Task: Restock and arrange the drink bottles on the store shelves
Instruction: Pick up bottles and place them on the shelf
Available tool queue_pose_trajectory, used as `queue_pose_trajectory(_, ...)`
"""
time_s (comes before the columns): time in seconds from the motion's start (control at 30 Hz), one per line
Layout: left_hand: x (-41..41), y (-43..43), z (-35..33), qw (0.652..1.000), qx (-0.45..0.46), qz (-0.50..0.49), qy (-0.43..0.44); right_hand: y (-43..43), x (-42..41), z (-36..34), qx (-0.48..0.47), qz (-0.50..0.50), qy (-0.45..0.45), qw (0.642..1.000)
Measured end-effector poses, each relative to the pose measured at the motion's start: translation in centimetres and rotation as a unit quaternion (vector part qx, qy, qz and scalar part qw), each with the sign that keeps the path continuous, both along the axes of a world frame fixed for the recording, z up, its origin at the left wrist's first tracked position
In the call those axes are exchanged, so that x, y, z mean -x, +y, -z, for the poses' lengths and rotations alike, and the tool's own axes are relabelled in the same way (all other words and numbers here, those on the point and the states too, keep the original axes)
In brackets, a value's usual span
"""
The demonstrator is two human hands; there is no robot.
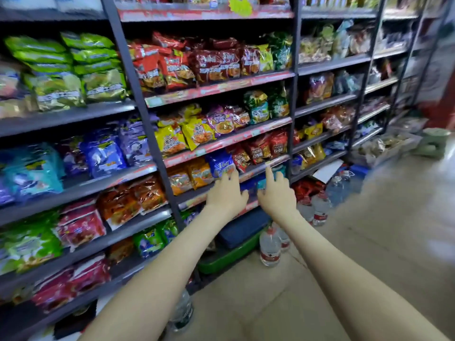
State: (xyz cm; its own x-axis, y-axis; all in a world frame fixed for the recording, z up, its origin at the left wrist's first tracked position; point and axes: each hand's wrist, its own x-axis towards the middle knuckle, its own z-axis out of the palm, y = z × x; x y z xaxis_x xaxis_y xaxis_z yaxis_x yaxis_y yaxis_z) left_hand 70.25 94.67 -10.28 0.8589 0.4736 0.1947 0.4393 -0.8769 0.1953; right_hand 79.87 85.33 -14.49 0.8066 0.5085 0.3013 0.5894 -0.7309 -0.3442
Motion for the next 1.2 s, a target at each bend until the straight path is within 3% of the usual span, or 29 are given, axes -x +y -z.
queue_pose_trajectory(0.23, -19.7, 2.8, 0.5, 0.983, -0.017, 0.181, 0.008, -2.8, -16.6, 0.0, -0.017, 0.155, -0.014, 0.988)
queue_pose_trajectory(0.5, -43.9, -4.6, 4.8, 0.946, 0.003, 0.324, 0.014, -11.6, -37.4, 2.2, -0.012, 0.246, -0.02, 0.969)
queue_pose_trajectory(1.03, -95.4, -20.3, 5.2, 0.895, 0.043, 0.443, 0.018, -27.0, -83.8, 2.3, -0.023, 0.35, 0.039, 0.936)
queue_pose_trajectory(1.2, -113.2, -26.5, 3.4, 0.865, 0.062, 0.498, 0.008, -32.5, -99.5, 0.3, -0.027, 0.418, 0.03, 0.908)
